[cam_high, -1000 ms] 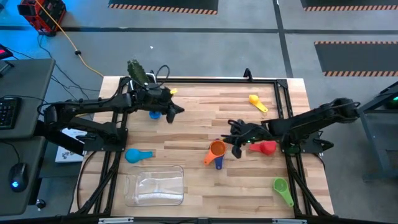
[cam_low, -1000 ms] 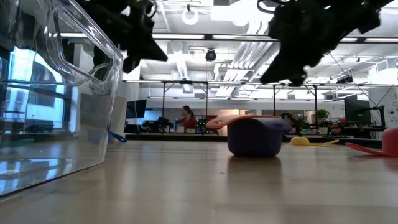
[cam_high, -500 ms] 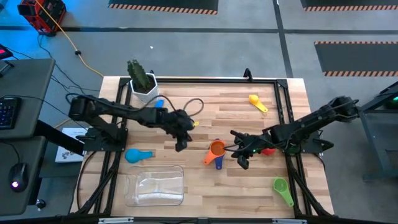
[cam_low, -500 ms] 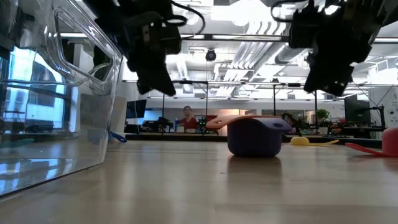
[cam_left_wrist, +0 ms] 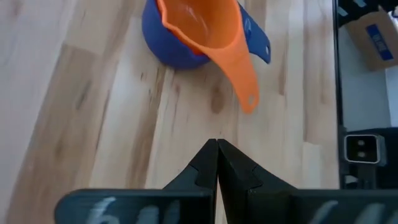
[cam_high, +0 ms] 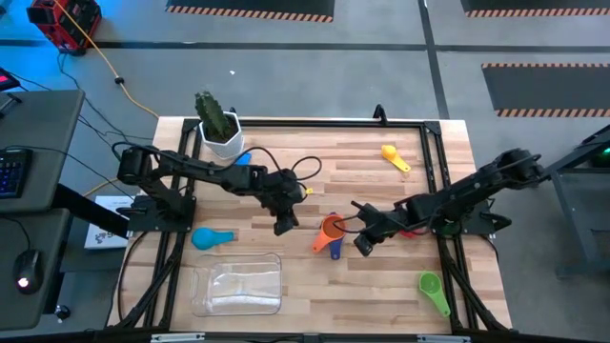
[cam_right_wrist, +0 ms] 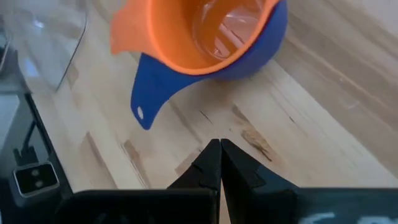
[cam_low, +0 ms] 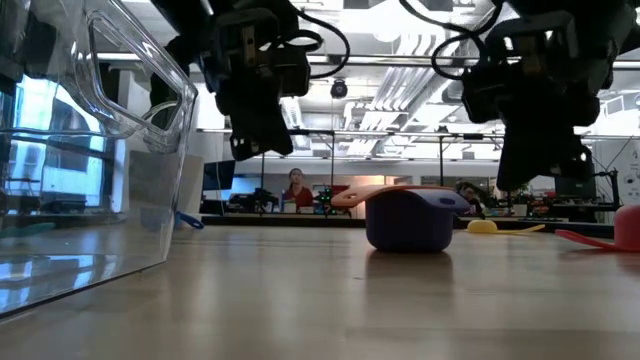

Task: Nest measuring cups in basket
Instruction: Stack the orange measuring cup on top of the dark blue measuring cup

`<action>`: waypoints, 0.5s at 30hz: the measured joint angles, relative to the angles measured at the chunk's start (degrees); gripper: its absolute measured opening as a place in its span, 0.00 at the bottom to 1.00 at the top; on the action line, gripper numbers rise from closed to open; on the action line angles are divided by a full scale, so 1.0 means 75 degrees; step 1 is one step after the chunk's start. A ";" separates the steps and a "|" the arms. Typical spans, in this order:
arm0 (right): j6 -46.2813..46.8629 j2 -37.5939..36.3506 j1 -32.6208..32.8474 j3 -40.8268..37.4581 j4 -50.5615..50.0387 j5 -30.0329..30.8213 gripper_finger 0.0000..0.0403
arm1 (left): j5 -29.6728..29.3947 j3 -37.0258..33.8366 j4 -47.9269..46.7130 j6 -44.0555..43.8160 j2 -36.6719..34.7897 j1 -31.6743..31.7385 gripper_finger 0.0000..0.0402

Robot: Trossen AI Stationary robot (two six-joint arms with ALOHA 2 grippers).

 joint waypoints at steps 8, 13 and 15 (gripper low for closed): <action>0.0738 0.0018 -0.0020 0.0000 0.0148 -0.0395 0.00 | 0.0012 0.0002 -0.0201 -0.0425 0.0000 0.0000 0.00; 0.1083 0.0018 -0.0017 0.0000 0.0467 -0.0619 0.00 | 0.0437 0.0002 -0.0201 -0.0796 0.0000 0.0003 0.00; 0.1491 0.0070 -0.0017 0.0000 0.0569 -0.0426 0.00 | 0.0429 0.0002 -0.0224 -0.0838 0.0000 0.0000 0.00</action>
